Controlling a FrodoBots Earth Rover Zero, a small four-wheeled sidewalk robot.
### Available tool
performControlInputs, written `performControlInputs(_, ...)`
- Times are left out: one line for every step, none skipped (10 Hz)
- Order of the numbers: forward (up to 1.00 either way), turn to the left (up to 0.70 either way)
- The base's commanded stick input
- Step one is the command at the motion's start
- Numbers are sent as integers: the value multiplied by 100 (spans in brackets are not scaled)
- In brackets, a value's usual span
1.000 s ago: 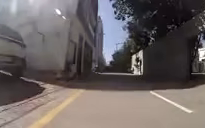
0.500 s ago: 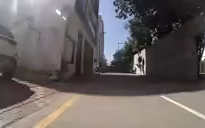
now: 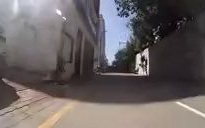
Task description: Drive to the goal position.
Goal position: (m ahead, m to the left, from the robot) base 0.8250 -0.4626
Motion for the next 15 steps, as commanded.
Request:
performControlInputs(100, 0)
performControlInputs(100, 0)
performControlInputs(100, 0)
performControlInputs(100, 0)
performControlInputs(100, -23)
performControlInputs(100, -27)
performControlInputs(100, -22)
performControlInputs(100, 0)
performControlInputs(100, 0)
performControlInputs(100, 0)
performControlInputs(100, 0)
performControlInputs(100, 0)
performControlInputs(100, 0)
performControlInputs(100, 0)
performControlInputs(100, 0)
